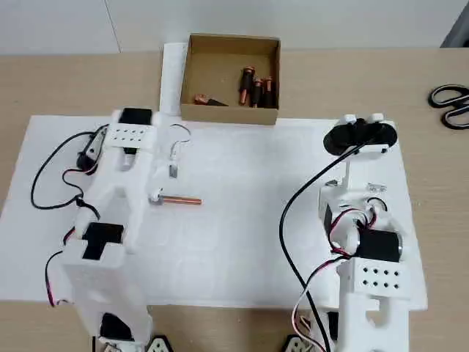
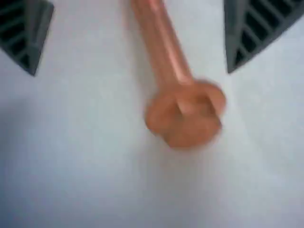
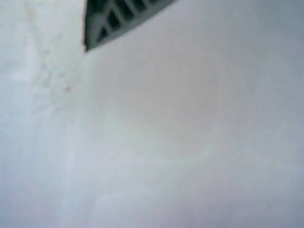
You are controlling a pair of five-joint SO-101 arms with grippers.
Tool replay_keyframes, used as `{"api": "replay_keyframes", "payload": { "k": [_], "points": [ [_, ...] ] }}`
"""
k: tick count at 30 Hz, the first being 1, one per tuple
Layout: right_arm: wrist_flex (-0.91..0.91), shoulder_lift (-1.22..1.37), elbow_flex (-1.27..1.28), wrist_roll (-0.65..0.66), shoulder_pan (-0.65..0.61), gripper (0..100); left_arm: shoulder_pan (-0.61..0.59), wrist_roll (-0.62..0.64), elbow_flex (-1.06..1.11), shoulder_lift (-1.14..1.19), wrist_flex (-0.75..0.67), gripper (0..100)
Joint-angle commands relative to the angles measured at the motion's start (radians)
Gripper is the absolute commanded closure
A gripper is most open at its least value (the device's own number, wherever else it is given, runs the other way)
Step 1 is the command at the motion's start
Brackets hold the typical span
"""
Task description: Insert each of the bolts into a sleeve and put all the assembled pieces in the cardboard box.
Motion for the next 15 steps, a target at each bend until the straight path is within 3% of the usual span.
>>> {"api": "replay_keyframes", "payload": {
  "k": [1,9,11,14,15],
  "points": [
    [-0.013,-0.025,-0.006,0.002,0.004,82.9,-0.006,0.003,-0.001,0.037,0.017,76],
    [-0.013,-0.025,-0.006,0.002,0.002,82.9,0.000,0.009,-0.005,0.189,0.018,76],
    [-0.013,-0.025,-0.006,0.002,0.002,82.9,-0.002,0.012,-0.007,0.209,0.021,83],
    [-0.013,-0.025,-0.006,0.002,0.002,82.9,-0.006,0.018,-0.022,0.215,0.032,100],
    [-0.013,-0.025,-0.006,0.002,0.002,82.9,-0.005,0.018,-0.039,0.215,0.046,99]
  ]
}}
